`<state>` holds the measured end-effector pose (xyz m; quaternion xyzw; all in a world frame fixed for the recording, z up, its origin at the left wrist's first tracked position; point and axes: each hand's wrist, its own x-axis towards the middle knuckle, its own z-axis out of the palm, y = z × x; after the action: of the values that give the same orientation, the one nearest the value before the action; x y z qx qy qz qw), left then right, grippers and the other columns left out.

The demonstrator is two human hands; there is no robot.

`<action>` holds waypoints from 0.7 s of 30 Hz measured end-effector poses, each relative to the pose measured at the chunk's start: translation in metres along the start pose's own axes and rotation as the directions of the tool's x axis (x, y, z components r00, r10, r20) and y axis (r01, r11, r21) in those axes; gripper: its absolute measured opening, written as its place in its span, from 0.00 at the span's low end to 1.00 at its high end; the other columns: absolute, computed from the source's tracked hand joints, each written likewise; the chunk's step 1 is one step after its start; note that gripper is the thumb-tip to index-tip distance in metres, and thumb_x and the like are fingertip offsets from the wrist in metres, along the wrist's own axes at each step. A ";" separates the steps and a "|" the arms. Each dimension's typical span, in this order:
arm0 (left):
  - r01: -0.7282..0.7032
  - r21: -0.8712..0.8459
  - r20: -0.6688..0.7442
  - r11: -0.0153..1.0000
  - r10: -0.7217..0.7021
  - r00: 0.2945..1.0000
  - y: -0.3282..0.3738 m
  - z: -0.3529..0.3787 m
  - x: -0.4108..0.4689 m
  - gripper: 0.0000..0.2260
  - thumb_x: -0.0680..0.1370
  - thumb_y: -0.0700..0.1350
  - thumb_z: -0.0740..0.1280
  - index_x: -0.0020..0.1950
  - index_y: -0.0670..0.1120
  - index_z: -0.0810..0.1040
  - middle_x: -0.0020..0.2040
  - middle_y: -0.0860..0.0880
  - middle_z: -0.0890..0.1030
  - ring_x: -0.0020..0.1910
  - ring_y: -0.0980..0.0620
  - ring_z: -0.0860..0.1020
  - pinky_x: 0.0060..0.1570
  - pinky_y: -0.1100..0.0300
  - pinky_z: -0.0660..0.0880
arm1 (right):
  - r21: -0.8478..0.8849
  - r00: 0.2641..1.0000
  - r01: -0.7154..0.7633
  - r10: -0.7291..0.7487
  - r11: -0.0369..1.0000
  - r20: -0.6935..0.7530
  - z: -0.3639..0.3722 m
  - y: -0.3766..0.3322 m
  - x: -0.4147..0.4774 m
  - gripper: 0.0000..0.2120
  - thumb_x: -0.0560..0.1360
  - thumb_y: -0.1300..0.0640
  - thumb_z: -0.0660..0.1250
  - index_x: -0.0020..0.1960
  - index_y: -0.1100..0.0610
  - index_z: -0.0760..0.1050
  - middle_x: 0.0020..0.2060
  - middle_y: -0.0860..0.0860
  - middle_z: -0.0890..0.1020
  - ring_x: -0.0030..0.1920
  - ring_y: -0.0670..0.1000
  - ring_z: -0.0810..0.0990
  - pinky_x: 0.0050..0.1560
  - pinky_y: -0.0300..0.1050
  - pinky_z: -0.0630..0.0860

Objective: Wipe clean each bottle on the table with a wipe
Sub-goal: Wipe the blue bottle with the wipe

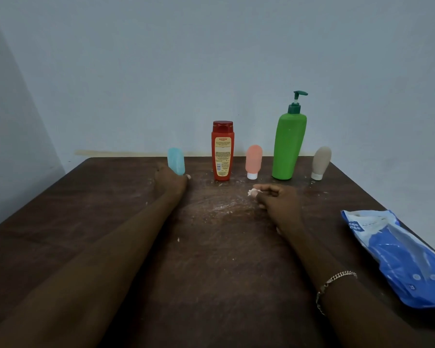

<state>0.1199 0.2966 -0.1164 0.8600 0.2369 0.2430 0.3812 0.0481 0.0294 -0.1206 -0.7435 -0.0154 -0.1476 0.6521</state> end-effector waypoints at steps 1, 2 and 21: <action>0.009 0.005 -0.010 1.000 -0.009 1.000 0.001 0.002 0.001 0.32 0.69 0.53 0.79 0.66 0.42 0.69 0.61 0.42 0.78 0.58 0.41 0.79 0.55 0.44 0.80 | 0.007 1.000 -0.003 0.003 1.000 0.004 0.000 -0.001 -0.001 0.09 0.70 0.60 0.76 0.50 0.55 0.84 0.36 0.50 0.86 0.35 0.49 0.82 0.42 0.48 0.82; 0.015 0.012 -0.020 1.000 -0.015 1.000 0.002 0.004 0.003 0.32 0.70 0.52 0.78 0.66 0.42 0.69 0.62 0.41 0.78 0.59 0.40 0.78 0.56 0.43 0.79 | 0.013 1.000 -0.006 0.006 1.000 0.004 0.000 -0.002 -0.001 0.09 0.70 0.60 0.76 0.50 0.55 0.84 0.36 0.50 0.86 0.34 0.49 0.81 0.41 0.48 0.82; -0.206 -0.140 0.175 0.969 0.229 0.958 -0.009 -0.051 -0.079 0.16 0.71 0.52 0.78 0.52 0.47 0.78 0.49 0.51 0.80 0.44 0.58 0.78 0.35 0.67 0.71 | -0.212 0.999 0.030 -0.033 0.977 -0.012 0.000 -0.012 -0.007 0.10 0.71 0.58 0.74 0.52 0.54 0.85 0.36 0.49 0.86 0.29 0.43 0.80 0.29 0.35 0.75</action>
<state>0.0262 0.2831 -0.1119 0.8755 0.0884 0.2142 0.4240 0.0385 0.0329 -0.1107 -0.8072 -0.0063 -0.1644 0.5669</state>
